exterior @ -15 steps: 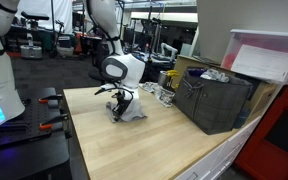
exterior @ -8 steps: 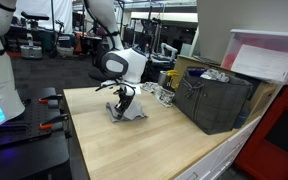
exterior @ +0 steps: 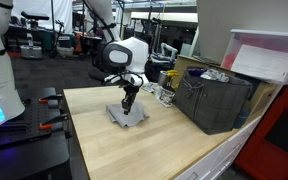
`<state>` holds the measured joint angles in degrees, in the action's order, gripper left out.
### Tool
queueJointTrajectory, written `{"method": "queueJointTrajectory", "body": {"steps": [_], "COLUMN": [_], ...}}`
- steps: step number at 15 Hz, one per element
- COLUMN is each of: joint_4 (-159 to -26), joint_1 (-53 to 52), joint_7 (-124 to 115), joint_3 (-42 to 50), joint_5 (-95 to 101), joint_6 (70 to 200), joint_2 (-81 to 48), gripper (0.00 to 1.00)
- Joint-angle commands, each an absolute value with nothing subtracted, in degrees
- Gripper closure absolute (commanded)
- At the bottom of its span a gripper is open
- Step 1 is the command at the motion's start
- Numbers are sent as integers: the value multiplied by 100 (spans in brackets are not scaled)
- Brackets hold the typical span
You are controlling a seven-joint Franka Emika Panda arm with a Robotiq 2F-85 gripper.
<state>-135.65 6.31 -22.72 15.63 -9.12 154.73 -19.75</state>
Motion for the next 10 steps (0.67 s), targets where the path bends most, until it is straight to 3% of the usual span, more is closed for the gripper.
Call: {"method": "queueJointTrajectory", "body": {"steps": [1,7,10], "joint_4": [-13754,-13571,-13424], "joint_1": [458,597,611], "joint_7": [-2475,-2361,-2350], "joint_3": [1625,1008,628], "joint_5": [-675,-1703,-2469], "joint_6": [15699,15515,15419], "joint_2": [-1563,-1315,-1469], "gripper": [43,0,0]}}
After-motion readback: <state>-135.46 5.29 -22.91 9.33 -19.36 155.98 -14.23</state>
